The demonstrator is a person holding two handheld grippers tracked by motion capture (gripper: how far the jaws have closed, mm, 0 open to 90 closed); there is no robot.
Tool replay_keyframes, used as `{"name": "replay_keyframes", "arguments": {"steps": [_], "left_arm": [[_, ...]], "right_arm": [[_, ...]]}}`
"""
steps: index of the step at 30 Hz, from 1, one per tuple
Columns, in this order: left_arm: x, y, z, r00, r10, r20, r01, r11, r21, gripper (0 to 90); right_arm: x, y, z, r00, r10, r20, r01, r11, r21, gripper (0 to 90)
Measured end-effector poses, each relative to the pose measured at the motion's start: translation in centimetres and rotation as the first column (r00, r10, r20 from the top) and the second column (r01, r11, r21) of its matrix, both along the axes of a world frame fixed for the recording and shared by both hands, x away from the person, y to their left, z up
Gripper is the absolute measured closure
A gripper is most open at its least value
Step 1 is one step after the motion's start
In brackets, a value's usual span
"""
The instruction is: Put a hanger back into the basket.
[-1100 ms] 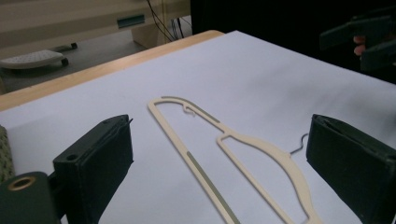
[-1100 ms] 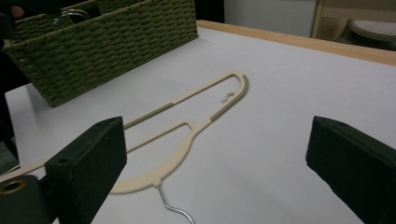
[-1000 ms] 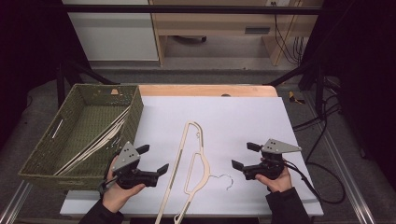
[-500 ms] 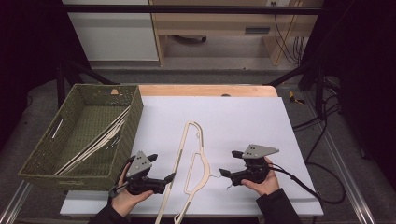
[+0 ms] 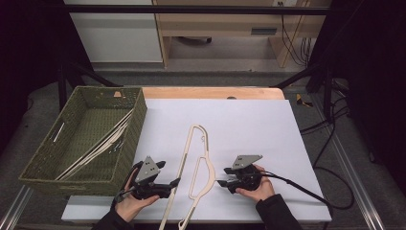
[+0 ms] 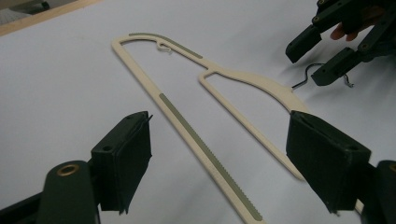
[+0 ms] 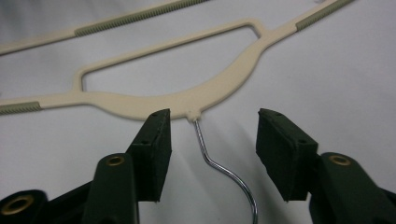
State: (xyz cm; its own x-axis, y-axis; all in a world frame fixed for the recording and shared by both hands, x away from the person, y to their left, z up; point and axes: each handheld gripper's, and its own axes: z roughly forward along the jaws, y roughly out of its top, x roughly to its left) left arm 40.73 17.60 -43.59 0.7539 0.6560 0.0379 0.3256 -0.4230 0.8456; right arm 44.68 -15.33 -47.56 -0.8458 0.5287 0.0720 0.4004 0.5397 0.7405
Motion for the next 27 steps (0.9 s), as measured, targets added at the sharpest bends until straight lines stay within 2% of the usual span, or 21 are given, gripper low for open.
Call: {"name": "replay_keyframes", "arguments": {"steps": [2, 3, 4, 7, 10, 14, 18, 22, 27], "left_arm": [[-0.1, -0.2, -0.1, 0.9996, -0.005, 0.026, 0.005, 1.0, 0.002, 20.6], [-0.1, -0.2, -0.1, 0.9996, -0.005, 0.026, 0.005, 1.0, 0.002, 20.5], [-0.1, -0.2, -0.1, 0.9998, -0.016, 0.01, 0.016, 0.9999, 0.002, 21.0], [-0.2, -0.4, -0.2, 0.9996, -0.027, 0.01, 0.027, 0.9996, -0.006, 21.1], [-0.4, -0.5, -0.3, 0.9996, -0.026, 0.014, 0.026, 0.9997, -0.004, 22.0], [-0.5, -0.6, -0.2, 0.9997, -0.022, -0.005, 0.022, 0.9988, -0.044, 21.6], [-0.5, -0.5, 0.1, 1.0, -0.005, -0.003, 0.005, 0.9969, -0.079, 20.7], [-0.6, -0.8, 0.0, 1.0, 0.002, -0.002, -0.002, 0.9965, -0.083, 20.3], [-0.4, -1.9, -0.2, 0.9999, -0.009, -0.012, 0.008, 0.9974, -0.071, 18.8]], "right_arm": [[0.2, 0.2, -0.4, 0.9999, 0.013, -0.007, -0.013, 0.9999, -0.01, 54.7], [0.2, 0.2, -0.4, 0.9999, 0.013, -0.007, -0.013, 0.9999, -0.01, 54.7], [0.2, 0.3, -0.6, 0.9998, 0.022, -0.003, -0.022, 0.9993, -0.029, 58.5], [0.2, 0.3, -0.4, 0.9998, 0.018, -0.011, -0.018, 0.9994, -0.029, 66.0], [0.2, 0.3, -0.5, 0.9995, 0.028, 0.015, -0.027, 0.9989, -0.039, 73.2], [0.1, 0.5, -0.5, 0.9987, 0.047, 0.018, -0.046, 0.9977, -0.05, 77.5], [0.1, 0.7, -0.5, 0.9965, 0.08, 0.024, -0.079, 0.9951, -0.06, 83.5], [0.2, 0.7, -0.6, 0.9951, 0.097, 0.019, -0.096, 0.9941, -0.05, 88.2], [0.5, 0.5, -0.6, 0.9928, 0.12, 0.007, -0.119, 0.9918, -0.045, 88.7]]}}
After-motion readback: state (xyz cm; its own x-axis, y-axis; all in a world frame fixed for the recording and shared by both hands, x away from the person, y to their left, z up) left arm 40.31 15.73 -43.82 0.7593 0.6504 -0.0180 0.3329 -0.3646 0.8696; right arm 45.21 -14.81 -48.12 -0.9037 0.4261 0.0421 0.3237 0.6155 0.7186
